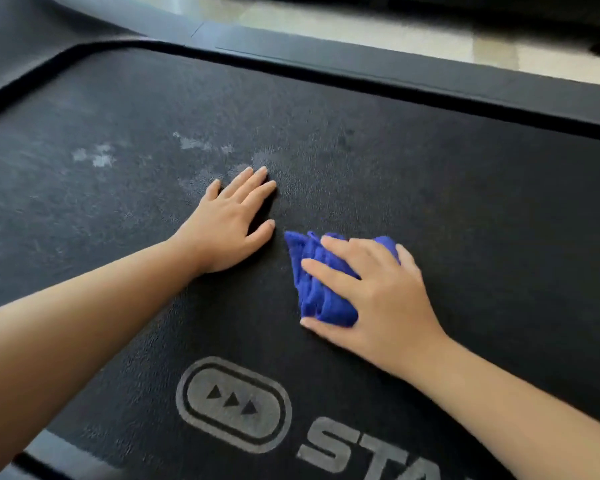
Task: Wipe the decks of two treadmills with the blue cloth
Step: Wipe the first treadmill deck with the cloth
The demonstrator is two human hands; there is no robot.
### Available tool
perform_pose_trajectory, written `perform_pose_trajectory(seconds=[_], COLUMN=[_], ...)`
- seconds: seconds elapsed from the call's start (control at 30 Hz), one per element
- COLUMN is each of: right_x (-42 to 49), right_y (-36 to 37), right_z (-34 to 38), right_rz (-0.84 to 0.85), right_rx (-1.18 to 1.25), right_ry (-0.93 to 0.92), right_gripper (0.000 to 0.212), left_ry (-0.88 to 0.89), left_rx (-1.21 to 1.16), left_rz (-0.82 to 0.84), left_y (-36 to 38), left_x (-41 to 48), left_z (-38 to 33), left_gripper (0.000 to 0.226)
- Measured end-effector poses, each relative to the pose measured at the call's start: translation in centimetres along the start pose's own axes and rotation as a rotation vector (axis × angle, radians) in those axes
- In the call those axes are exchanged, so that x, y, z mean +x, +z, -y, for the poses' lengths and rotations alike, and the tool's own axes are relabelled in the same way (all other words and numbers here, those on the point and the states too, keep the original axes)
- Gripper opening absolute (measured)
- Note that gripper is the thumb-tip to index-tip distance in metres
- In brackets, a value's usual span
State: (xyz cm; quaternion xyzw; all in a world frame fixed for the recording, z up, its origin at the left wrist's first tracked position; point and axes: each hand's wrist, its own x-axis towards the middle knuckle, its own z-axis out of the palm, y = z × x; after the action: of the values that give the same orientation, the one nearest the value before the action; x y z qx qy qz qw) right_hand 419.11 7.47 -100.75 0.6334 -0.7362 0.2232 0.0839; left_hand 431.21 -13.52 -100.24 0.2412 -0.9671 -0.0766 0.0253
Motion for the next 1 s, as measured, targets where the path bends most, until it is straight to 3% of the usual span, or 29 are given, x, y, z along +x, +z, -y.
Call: perform_pose_trajectory(seconds=[0.13,0.27,0.37,0.5,0.6,0.7,0.83,0.93,1.0], right_x=[3.1,10.5,16.4,19.2,16.2,9.6,4.6,8.0,11.6], right_y=[0.7,2.2,2.7,3.0,2.5,1.3,1.1,1.8,2.5], right_z=[-2.2,-7.7,-13.7,-17.3,-14.2,-8.3,-4.9,-7.6,-9.9], right_rz=[0.021,0.023,0.153,0.141,0.109,0.000,0.017,0.020,0.013], right_rx=[0.040,-0.076,-0.088,-0.095,-0.112,-0.056,0.032,0.014,-0.054], right_ry=[-0.042,0.162,0.329,0.421,0.389,0.202,-0.019,0.017,0.145], right_gripper=[0.058,0.060,0.063,0.064,0.066,0.063,0.055,0.058,0.063], left_ry=[0.002,-0.009,-0.006,-0.004,0.012,0.011,0.009,0.011,0.012], left_rx=[-0.031,-0.042,-0.057,-0.068,-0.076,-0.087,-0.079,-0.079,-0.087], left_rz=[0.010,0.026,0.047,0.040,0.019,0.005,0.005,0.006,0.007], left_y=[-0.2,-0.2,-0.3,-0.2,-0.2,-0.3,-0.3,-0.3,-0.2], left_x=[0.1,-0.3,-0.3,-0.2,-0.2,-0.2,-0.2,-0.1,-0.2], left_z=[-0.2,0.1,0.1,0.0,0.0,-0.2,-0.1,0.1,0.3], left_gripper=[0.079,0.075,0.073,0.072,0.071,0.070,0.071,0.070,0.069])
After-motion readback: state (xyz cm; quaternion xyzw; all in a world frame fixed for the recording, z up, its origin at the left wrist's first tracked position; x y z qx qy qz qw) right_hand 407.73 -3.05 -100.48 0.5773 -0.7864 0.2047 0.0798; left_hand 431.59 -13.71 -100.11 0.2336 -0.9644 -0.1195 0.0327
